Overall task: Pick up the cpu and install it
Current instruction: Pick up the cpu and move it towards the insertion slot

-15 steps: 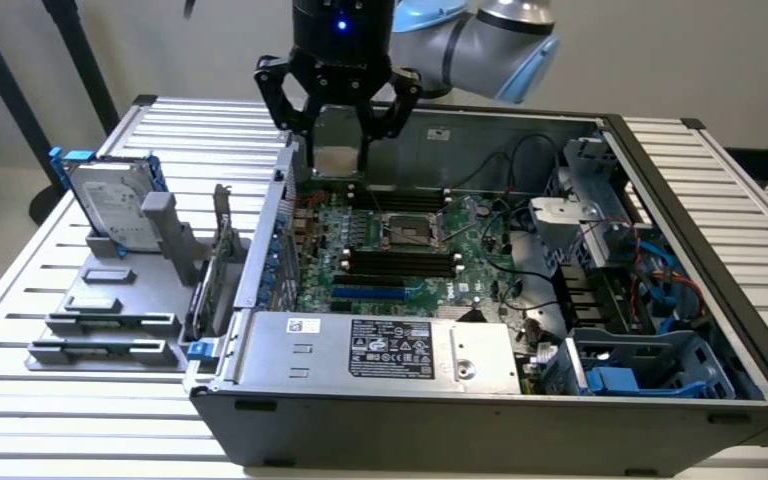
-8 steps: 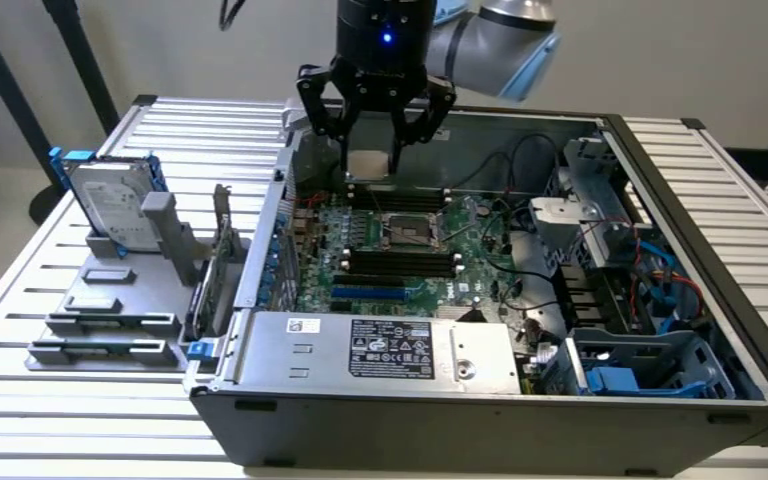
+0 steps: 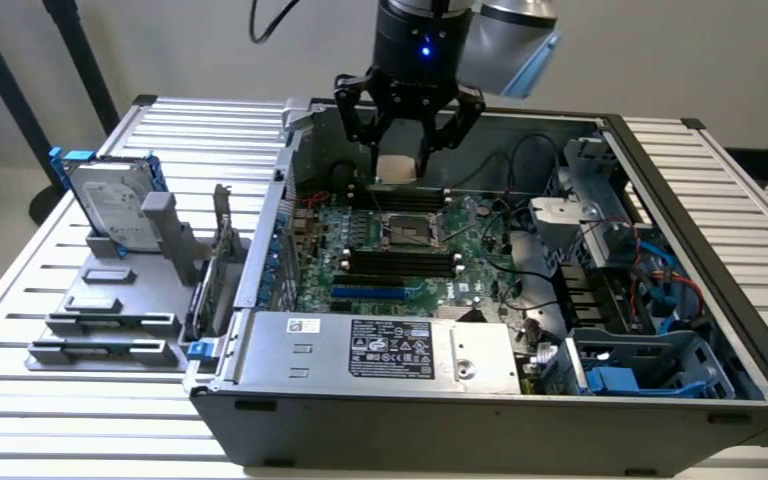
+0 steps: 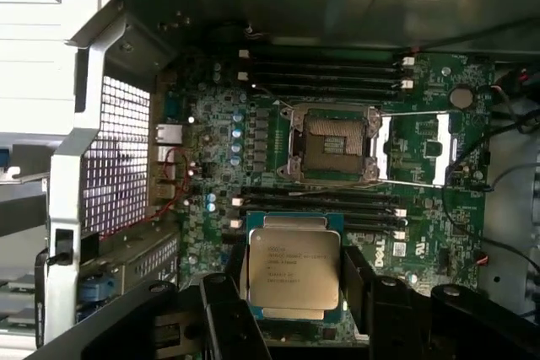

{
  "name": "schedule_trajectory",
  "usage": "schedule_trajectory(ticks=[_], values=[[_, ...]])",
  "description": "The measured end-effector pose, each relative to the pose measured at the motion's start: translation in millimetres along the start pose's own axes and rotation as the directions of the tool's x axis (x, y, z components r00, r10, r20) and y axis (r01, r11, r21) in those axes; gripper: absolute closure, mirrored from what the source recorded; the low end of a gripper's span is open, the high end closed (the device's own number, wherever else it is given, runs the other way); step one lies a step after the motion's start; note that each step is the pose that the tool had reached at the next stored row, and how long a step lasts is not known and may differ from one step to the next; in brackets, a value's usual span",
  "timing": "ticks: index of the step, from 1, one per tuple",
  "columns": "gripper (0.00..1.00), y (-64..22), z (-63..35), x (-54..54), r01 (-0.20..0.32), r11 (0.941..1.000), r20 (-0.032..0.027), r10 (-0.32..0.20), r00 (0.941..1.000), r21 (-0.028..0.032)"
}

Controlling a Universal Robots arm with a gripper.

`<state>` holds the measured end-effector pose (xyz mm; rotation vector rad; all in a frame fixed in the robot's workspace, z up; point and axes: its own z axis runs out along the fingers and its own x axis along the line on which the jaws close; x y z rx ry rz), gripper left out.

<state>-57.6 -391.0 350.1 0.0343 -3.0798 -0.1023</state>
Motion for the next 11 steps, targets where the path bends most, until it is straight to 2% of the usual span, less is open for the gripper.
schedule_trajectory(ticks=[6,11], values=[[0.46,10.5,9.8,-12.3,0.0,1.0,0.0001,0.0,1.0,-0.0001],[0.46,20.1,19.2,-17.4,-0.001,1.0,0.0001,0.001,1.0,0.0]])
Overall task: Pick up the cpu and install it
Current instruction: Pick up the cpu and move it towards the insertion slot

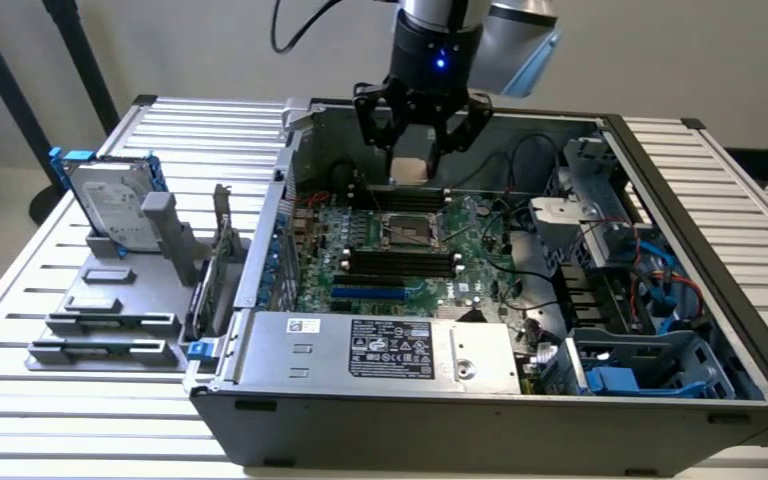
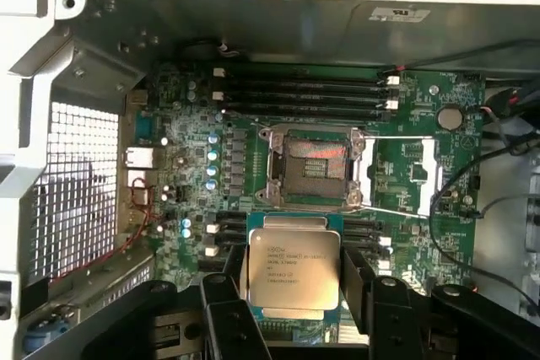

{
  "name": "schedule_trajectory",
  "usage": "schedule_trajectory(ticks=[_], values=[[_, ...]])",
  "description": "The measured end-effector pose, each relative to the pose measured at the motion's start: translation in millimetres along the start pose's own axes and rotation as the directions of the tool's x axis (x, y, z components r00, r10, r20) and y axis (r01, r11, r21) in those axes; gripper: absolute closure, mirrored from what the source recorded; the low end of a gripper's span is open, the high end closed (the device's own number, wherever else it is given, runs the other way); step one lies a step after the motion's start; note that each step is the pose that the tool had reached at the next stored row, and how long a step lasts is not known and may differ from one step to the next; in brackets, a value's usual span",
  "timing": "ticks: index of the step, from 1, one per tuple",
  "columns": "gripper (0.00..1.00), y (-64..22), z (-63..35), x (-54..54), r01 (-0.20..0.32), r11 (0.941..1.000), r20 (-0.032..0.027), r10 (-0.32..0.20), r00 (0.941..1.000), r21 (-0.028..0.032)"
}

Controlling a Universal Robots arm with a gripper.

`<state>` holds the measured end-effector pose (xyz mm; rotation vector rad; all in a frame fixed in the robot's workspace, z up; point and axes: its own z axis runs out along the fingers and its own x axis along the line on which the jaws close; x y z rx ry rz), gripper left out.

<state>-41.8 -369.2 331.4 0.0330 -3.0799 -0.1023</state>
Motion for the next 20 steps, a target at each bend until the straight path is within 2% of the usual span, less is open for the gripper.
schedule_trajectory(ticks=[15,20], values=[[0.46,30.0,29.1,-7.2,-0.006,1.0,0.0004,0.006,1.0,-0.0004],[0.46,31.8,38.1,-9.7,-0.011,0.9999,0.0007,0.011,0.9999,0.0005]])
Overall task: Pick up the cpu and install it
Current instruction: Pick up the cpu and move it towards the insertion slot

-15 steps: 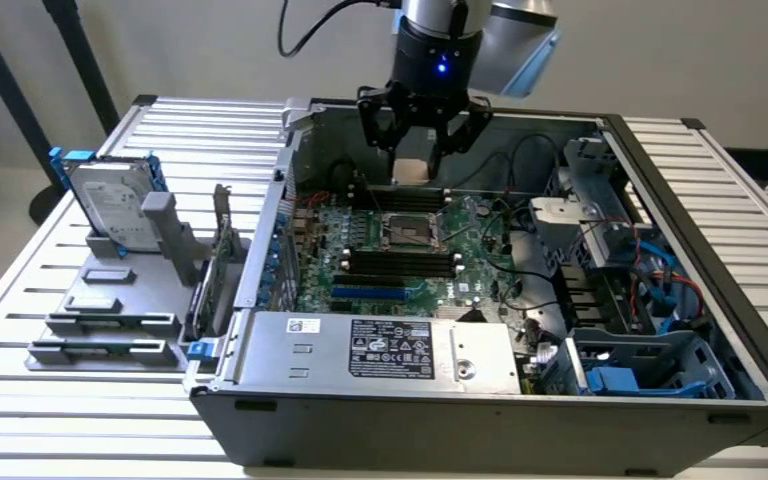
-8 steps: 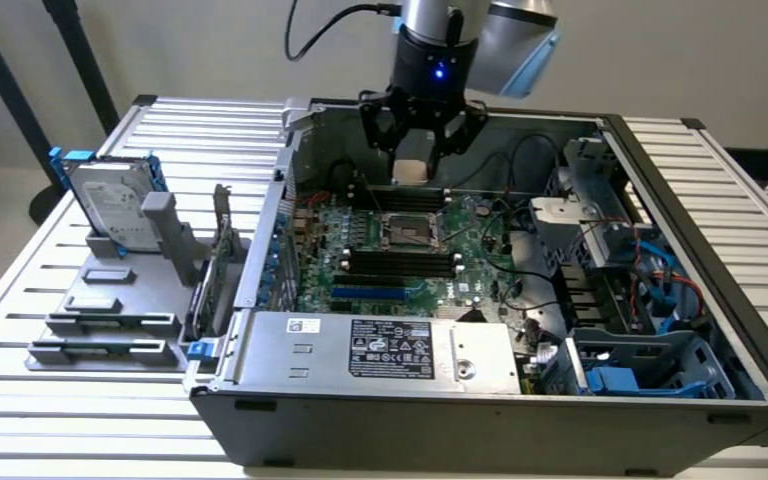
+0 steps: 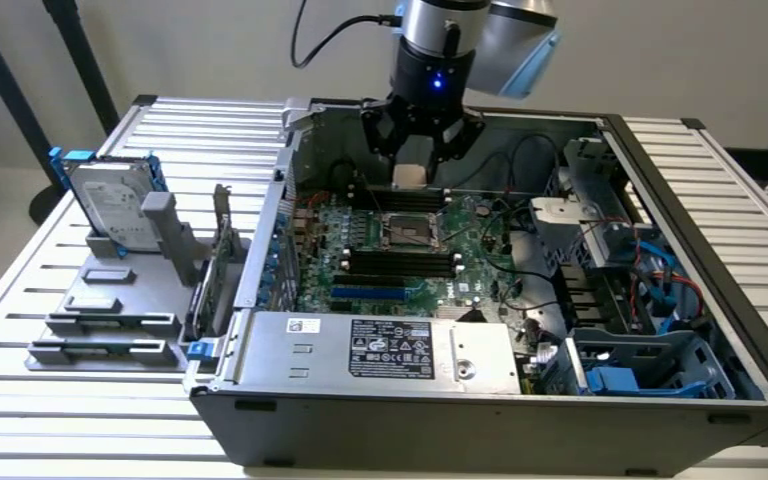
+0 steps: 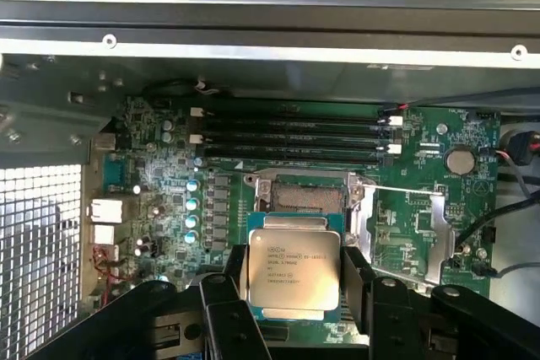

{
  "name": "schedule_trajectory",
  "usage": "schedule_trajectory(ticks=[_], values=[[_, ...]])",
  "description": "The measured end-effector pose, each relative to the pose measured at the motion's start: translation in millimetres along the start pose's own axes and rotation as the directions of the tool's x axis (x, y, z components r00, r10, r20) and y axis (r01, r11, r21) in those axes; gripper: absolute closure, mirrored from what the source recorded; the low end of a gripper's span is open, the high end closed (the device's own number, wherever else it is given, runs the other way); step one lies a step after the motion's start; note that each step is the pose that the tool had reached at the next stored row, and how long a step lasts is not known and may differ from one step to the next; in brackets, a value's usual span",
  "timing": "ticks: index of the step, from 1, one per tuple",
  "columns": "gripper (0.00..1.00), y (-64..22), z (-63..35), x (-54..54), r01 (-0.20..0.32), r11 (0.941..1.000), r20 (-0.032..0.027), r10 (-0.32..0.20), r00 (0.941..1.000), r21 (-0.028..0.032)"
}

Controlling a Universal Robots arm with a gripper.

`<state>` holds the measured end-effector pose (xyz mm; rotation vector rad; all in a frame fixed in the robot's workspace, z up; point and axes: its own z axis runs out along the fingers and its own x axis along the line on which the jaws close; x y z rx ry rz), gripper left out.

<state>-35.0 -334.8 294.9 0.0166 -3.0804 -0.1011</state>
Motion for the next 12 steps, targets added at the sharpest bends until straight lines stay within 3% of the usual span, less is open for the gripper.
schedule_trajectory(ticks=[6,12], values=[[0.46,-0.5,9.2,-8.4,-0.003,1.0,0.0002,0.003,1.0,0.0023],[0.46,-0.5,9.3,-8.5,-0.004,1.0,-0.0011,0.004,1.0,0.0039]])
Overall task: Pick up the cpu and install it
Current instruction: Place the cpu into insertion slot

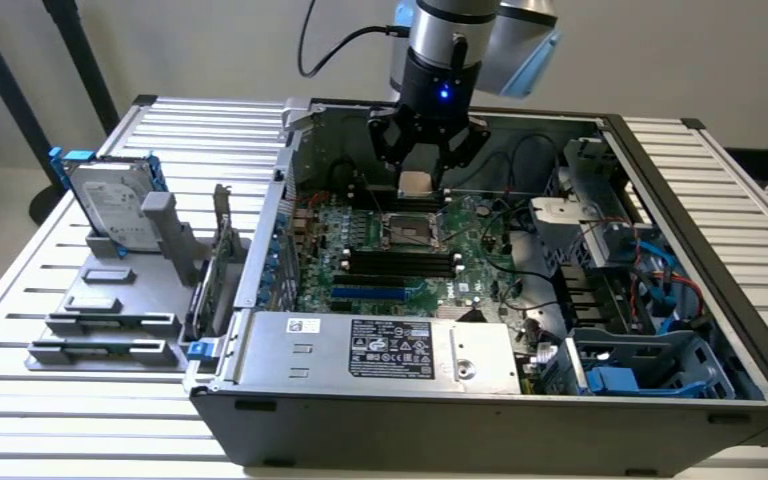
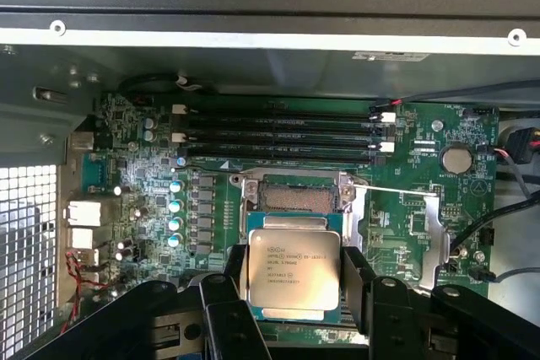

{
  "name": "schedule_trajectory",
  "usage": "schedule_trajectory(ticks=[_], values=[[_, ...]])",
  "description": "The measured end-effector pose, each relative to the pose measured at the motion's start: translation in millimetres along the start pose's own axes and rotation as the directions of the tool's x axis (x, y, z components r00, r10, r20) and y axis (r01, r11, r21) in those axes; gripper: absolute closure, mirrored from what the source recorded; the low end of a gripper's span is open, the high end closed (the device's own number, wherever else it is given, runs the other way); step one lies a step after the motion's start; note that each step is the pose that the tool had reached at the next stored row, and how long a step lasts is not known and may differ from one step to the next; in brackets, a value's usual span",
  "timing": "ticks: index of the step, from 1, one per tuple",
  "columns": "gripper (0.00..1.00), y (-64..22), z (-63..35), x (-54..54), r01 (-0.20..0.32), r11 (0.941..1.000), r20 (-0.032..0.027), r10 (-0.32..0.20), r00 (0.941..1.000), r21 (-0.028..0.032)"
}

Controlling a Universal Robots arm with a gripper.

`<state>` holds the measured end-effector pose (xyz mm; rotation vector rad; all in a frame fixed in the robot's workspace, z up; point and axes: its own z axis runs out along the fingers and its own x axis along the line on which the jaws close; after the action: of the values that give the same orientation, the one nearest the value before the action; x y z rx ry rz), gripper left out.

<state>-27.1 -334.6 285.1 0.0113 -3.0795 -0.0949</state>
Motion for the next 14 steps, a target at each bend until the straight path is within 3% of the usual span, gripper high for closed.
schedule_trajectory(ticks=[11,14], values=[[0.46,0.0,0.2,0.0,-0.001,1.0,0.0002,0.001,1.0,-0.0001],[0.46,-0.1,2.1,0.2,-0.043,0.9991,0.0029,0.043,0.9991,-0.0028]])
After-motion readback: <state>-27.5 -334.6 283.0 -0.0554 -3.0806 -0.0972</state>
